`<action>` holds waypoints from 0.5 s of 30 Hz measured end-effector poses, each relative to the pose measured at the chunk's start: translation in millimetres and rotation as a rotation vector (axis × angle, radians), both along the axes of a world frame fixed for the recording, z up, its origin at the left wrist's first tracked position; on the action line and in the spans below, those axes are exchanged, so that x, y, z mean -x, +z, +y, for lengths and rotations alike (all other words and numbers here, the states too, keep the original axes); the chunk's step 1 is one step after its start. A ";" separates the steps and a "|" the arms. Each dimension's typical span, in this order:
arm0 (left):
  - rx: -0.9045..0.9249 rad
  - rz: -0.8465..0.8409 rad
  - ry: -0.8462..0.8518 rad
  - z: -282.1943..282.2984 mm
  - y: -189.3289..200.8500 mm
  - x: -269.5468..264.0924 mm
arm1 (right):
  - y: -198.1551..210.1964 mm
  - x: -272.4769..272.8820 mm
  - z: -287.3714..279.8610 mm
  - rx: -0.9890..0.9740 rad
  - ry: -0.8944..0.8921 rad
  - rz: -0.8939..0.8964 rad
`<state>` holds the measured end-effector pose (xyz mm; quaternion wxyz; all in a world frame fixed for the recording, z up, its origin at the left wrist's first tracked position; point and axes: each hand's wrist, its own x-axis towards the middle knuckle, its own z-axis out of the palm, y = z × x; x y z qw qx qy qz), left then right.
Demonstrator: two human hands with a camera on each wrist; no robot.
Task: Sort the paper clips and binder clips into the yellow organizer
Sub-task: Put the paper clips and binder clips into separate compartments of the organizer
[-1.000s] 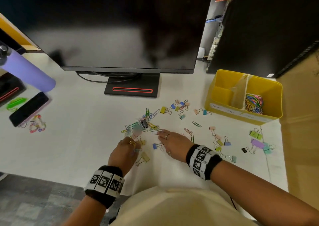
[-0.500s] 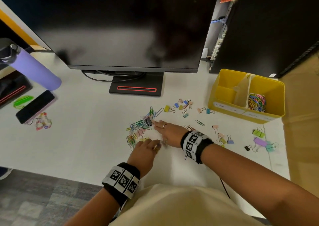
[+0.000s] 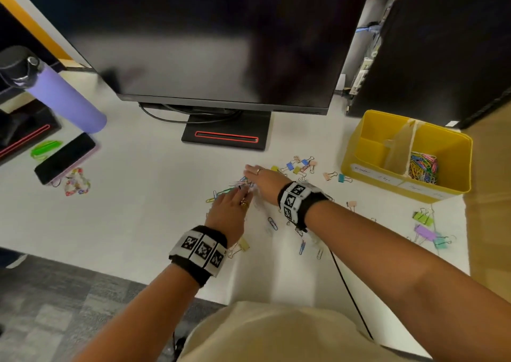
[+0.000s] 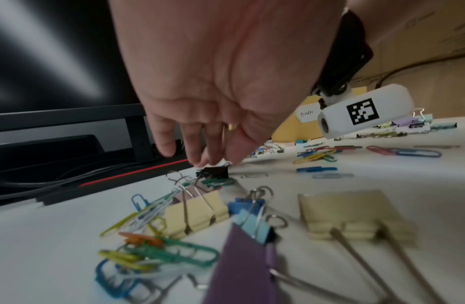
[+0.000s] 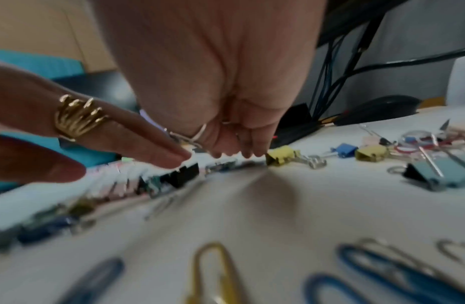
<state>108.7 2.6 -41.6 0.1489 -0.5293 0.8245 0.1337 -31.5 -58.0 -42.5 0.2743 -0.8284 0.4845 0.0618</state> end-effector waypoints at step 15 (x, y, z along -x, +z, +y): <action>-0.035 0.109 0.162 -11.0 -8.8 -25.3 | -17.9 70.6 74.1 -0.069 0.055 0.120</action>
